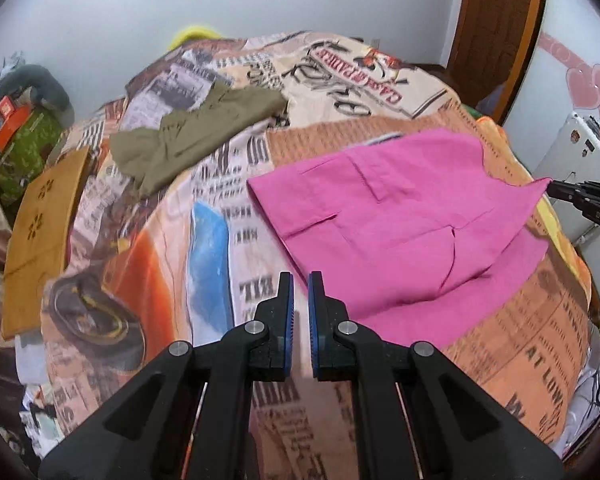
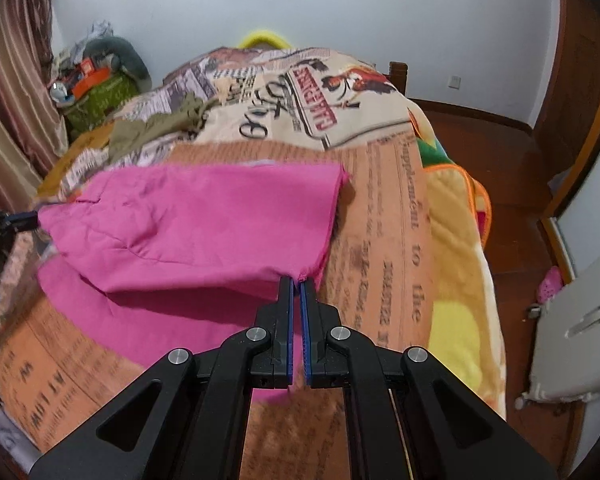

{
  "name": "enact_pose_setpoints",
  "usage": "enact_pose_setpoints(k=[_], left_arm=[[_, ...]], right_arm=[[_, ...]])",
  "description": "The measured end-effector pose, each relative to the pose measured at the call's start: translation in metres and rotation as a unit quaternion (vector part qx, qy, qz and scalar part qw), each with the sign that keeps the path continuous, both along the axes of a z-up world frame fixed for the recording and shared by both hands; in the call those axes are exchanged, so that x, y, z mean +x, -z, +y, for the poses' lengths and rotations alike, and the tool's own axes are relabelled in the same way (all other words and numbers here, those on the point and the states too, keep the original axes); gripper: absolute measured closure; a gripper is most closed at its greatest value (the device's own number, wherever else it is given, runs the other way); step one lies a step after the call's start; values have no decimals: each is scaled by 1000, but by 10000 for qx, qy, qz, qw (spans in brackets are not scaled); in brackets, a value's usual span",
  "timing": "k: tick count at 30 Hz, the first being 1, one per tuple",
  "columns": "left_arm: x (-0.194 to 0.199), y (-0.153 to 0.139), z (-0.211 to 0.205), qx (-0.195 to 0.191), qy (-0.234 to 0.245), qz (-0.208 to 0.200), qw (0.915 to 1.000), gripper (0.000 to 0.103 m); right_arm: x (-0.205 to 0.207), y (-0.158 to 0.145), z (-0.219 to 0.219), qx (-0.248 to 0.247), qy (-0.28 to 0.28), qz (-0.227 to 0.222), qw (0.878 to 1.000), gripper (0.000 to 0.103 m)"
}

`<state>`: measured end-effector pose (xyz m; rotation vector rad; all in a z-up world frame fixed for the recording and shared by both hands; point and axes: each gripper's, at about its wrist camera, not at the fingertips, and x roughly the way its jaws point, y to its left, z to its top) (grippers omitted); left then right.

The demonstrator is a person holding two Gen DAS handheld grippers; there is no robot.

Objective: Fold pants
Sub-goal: 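Lower the folded edge and open both grippers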

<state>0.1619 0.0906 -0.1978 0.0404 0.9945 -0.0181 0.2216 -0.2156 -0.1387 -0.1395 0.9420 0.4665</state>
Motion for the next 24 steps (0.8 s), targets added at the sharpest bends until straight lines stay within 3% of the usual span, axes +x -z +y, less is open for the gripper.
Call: enact_pose_setpoints(k=[5,8,10,13,21,24], left_arm=[[-12,-4,10,55,-139,-52,9999,96],[-13,-14,5,115,-61,-166,9998,95],[-10,-17,-1,131,13,-194,9997,89],[-7,-20,-16,140,216,-234,9994,77],[3,-5,-63,326,823,-36,9961,43],[6,5,-76,461,1027,103,9936,38]], right_arm=[[-15,2,-6,-229,101,-36,9997,98],[-18,-6,-8,-118,154,-99,9998,83],[-22,-13,-5,-45,128,-219,9997,69],[-26,-21,5,53,-15,-320,9995,62],[-38,-21,39,173,-534,-238,9981,57],[-42,-10,52,132,-685,-134,9975,46]])
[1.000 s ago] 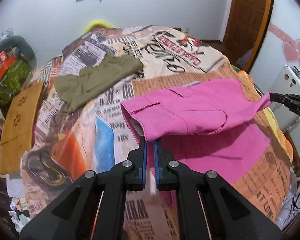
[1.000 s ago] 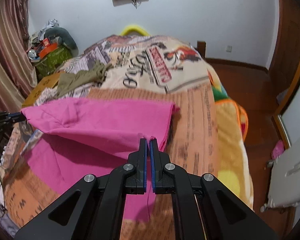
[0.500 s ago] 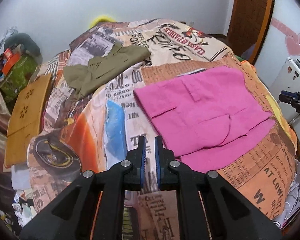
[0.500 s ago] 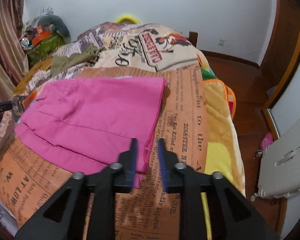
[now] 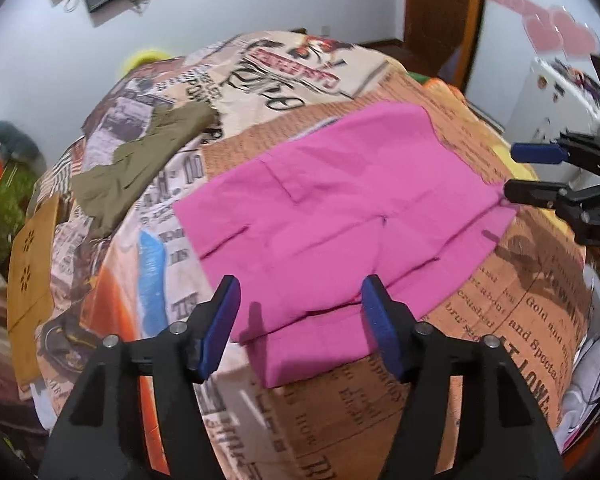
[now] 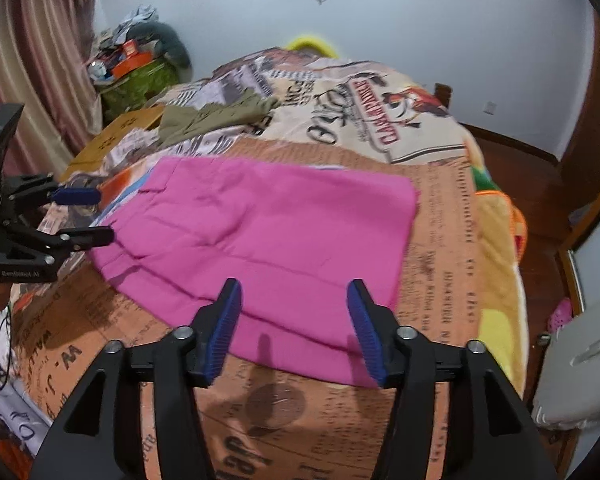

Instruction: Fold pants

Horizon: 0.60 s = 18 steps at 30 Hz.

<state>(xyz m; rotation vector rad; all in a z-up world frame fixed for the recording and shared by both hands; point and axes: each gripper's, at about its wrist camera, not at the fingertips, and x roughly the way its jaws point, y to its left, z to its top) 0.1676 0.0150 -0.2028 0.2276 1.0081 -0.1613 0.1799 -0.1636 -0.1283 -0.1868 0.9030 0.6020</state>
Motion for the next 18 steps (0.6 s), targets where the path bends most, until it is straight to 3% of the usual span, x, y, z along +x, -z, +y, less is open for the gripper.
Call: enact_pose_setpoints(k=[7,10,18], left_arm=[[12,29,-24,570,511,368,9964,35],[14,37,-32,773,640,338,9944,34],[37,33,-26,486,436,342,9973,33]], right_arm=[[-4,25,21,-159,-243,375,9989,45],[-3,34,27,-228,-343,494,9979,45],[-2,45,40,-372,-611,569,9958,45]])
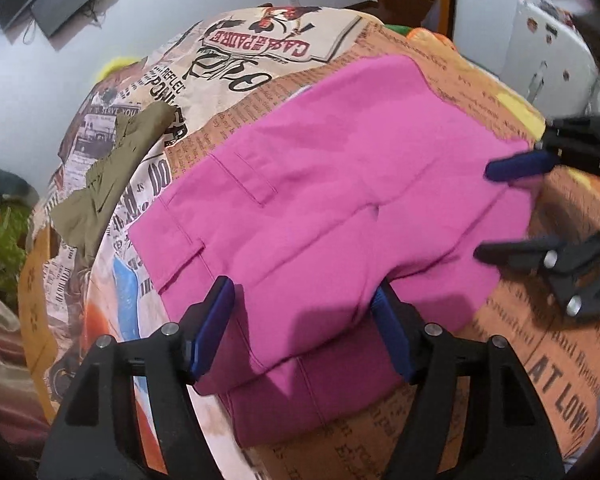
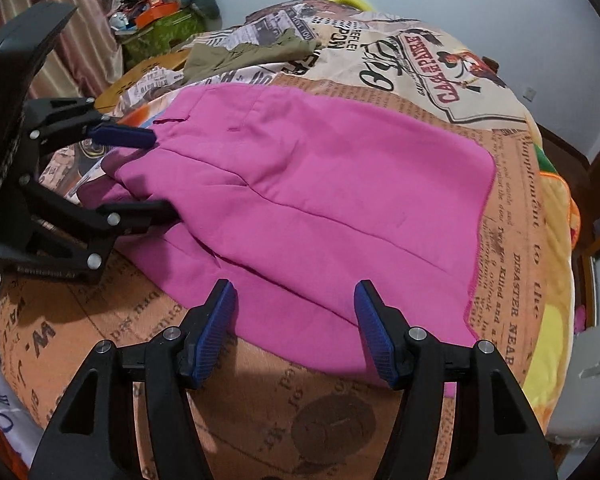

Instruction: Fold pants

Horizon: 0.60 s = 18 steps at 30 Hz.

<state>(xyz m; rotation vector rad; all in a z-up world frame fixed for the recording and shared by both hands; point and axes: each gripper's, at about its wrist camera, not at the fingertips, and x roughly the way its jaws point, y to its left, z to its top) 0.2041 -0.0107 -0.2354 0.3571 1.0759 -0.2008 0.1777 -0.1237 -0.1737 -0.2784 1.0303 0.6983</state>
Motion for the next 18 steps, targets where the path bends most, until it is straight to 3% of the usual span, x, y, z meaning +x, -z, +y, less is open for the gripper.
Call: enact_pose_setpoints(k=[7,11,13,15,18], left_arm=[[8,-17,8,-308,-124,-138,9994,33],[8,-22,9,-479,-141,-148,9986,34],[8,-24,8,-613,-141,-116,9980,33],[5,-25,5,-685,-115,-107,9975,33],[1,-21,-1,-655,-39,-108,9978,33]], right_arm=[[6,1,10,39,-122,-271,9996,45],[21,0,11,249,57,-151,9996,48],[29,-1,11,383,100,-93,9992,69],[33,-1,10,470,140,-8,9988,82],[35,-3,7,676,187,81,9975,92]])
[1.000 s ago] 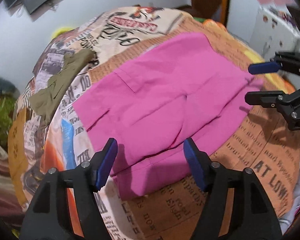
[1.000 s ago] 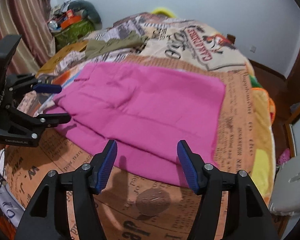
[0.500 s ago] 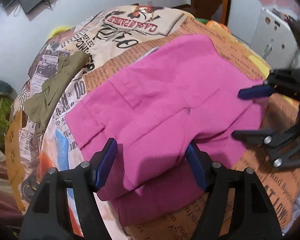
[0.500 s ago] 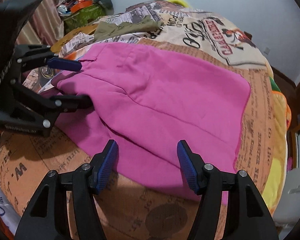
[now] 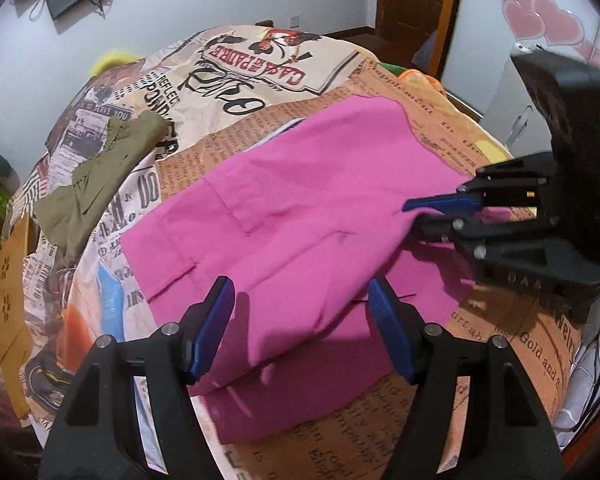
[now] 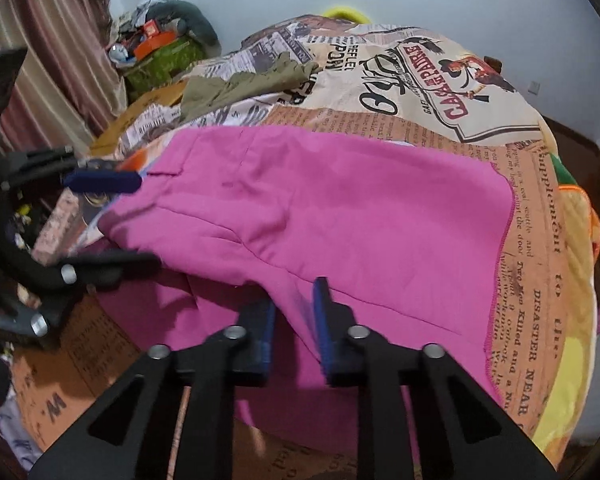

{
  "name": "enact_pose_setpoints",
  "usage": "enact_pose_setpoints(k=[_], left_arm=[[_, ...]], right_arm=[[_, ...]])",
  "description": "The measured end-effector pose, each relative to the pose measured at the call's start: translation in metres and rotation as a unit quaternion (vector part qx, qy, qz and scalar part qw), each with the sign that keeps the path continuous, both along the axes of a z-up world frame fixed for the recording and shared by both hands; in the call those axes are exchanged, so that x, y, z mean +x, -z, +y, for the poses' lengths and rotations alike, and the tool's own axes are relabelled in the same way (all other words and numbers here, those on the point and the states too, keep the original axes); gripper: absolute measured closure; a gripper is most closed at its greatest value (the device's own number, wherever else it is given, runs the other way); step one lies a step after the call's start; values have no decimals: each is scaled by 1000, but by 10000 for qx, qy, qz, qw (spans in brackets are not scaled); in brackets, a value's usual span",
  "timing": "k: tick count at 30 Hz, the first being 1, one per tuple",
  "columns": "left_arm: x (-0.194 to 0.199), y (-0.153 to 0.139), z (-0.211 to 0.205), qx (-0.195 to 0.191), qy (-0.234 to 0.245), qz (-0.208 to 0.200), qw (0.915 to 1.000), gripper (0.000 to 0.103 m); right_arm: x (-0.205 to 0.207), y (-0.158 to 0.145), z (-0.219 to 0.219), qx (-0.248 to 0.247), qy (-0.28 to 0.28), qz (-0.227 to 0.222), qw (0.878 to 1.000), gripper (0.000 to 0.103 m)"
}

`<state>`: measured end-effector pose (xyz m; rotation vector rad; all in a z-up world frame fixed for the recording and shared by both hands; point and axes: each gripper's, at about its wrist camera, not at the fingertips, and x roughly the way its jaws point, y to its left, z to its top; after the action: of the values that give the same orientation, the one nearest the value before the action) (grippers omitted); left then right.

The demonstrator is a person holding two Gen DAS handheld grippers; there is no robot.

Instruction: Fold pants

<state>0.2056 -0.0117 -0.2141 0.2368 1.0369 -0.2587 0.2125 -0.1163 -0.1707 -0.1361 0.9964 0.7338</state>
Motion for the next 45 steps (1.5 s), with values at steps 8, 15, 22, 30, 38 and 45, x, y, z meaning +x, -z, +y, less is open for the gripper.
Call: enact_pose_setpoints(k=[8,15,22,30,38,45], left_arm=[[4,18,-7,358,-262,112,9990,70],[-7,-1,-6,213,-282,-115,9993,89],[-27,4,-13,167,-92,29,9998,89],[-35,21,-17,221,-30,293,9993,89],[-46,12,-3,-61,-146,345,9993,72],[-70,-5,26,86,-463,209,9987,62]], right_arm=[[-10,-10,-4,126,-18,-177,9998,96],[-18,-19,-5,75,-88,-329,9994,97],[-33,-22,-10,7,-179,-398,9990,96],[-44,-1,-19,-533,-161,-399,9976,93],[-33,6,-79,-676,742,-50,9949,74],[-31,5,-135,-803,1660,50,9828,73]])
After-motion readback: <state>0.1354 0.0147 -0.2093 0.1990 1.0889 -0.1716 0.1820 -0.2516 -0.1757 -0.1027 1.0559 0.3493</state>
